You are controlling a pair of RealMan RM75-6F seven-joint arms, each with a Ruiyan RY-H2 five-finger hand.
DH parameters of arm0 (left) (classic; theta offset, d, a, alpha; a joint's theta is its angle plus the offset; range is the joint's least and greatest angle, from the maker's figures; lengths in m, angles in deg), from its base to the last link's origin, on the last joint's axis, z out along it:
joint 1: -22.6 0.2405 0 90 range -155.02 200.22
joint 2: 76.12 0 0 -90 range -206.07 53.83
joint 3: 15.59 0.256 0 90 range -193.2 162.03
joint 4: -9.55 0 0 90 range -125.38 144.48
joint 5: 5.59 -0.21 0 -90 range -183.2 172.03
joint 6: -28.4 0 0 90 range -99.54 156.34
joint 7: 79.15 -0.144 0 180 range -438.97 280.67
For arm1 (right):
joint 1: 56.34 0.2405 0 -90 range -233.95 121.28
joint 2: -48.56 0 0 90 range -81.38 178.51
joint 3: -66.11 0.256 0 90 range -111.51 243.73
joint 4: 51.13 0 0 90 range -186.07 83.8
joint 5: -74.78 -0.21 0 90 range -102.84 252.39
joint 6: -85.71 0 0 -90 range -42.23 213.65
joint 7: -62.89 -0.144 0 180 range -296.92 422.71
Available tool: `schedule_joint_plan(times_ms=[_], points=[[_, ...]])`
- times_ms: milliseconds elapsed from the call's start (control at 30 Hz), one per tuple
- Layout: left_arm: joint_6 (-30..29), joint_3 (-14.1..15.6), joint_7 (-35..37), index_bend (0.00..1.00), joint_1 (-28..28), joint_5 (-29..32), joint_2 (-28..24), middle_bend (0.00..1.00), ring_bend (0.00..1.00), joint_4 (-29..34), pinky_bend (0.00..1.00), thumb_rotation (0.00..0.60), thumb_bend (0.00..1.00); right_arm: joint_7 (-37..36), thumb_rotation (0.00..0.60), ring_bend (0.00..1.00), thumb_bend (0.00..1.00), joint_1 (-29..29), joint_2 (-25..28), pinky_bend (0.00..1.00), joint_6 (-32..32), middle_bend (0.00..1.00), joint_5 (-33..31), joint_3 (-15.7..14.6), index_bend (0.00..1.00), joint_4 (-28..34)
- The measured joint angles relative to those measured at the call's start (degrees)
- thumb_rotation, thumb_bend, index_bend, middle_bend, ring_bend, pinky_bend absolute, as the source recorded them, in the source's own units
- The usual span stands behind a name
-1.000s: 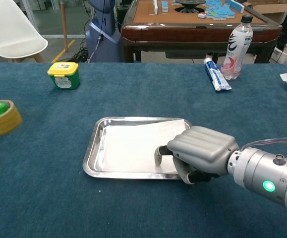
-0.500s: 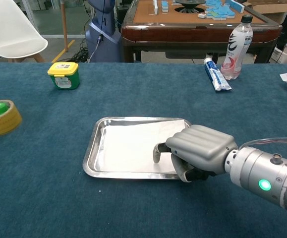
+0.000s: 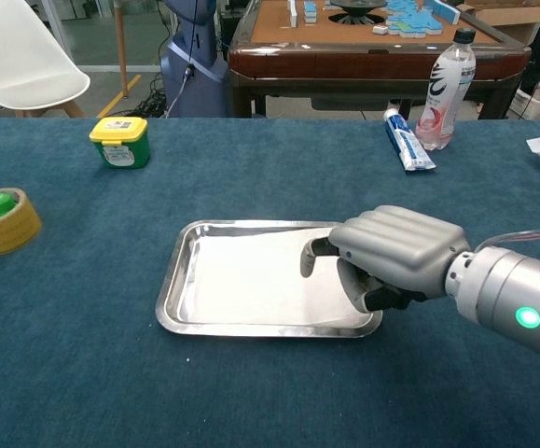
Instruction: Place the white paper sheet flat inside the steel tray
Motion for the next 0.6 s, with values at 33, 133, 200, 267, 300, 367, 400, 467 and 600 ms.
schedule_joint_plan(times_ms=[33, 133, 200, 267, 300, 367, 400, 467, 600], points=[[0.0, 0.0, 0.0, 0.39, 0.0, 0.0, 0.0, 0.37, 0.29, 0.0, 0.45, 0.6, 0.19, 0.2, 0.6, 1.0, 1.0, 0.0, 0.4, 1.0, 0.0, 1.0, 0.1, -0.2, 0.3, 0.1], [0.2, 0.0, -0.3, 0.39, -0.1, 0.0, 0.1, 0.37, 0.29, 0.0, 0.46, 0.6, 0.19, 0.5, 0.6, 1.0, 1.0, -0.2, 1.5, 1.0, 0.1, 1.0, 0.6, -1.0, 0.3, 0.4], [0.2, 0.1, -0.4, 0.39, -0.1, -0.1, 0.2, 0.37, 0.29, 0.0, 0.46, 0.6, 0.19, 0.5, 0.6, 1.0, 1.0, -0.3, 2.1, 1.0, 0.0, 1.0, 1.1, -1.6, 0.3, 0.6], [0.2, 0.1, -0.5, 0.39, -0.1, -0.1, 0.2, 0.37, 0.29, 0.1, 0.46, 0.6, 0.19, 0.4, 0.6, 1.0, 1.0, -0.3, 2.5, 1.0, -0.3, 1.0, 1.6, -2.1, 0.3, 0.6], [0.3, 0.1, -0.5, 0.39, -0.1, 0.0, 0.2, 0.37, 0.29, 0.1, 0.45, 0.6, 0.19, 0.3, 0.6, 1.0, 1.0, -0.3, 2.6, 1.0, -0.5, 1.0, 1.9, -2.3, 0.3, 0.5], [0.3, 0.1, -0.5, 0.39, -0.1, 0.0, 0.2, 0.37, 0.29, 0.0, 0.45, 0.6, 0.19, 0.2, 0.6, 1.0, 1.0, -0.2, 2.9, 1.0, -1.1, 1.0, 2.3, -2.7, 0.3, 0.3], [0.3, 0.1, -0.6, 0.39, -0.1, 0.0, 0.3, 0.37, 0.29, 0.0, 0.46, 0.6, 0.19, 0.1, 0.6, 1.0, 1.0, -0.2, 2.9, 1.0, -1.2, 1.0, 2.5, -2.9, 0.3, 0.1], [0.3, 0.1, -0.5, 0.39, -0.1, 0.0, 0.2, 0.37, 0.29, 0.0, 0.46, 0.6, 0.19, 0.0, 0.6, 1.0, 1.0, -0.2, 2.9, 1.0, -1.5, 1.0, 2.8, -3.2, 0.3, -0.1], [0.2, 0.0, -0.3, 0.39, -0.1, 0.1, 0.2, 0.37, 0.29, 0.0, 0.46, 0.6, 0.19, 0.2, 0.6, 1.0, 1.0, -0.2, 2.7, 1.0, -1.9, 1.0, 3.0, -3.6, 0.3, -0.4]])
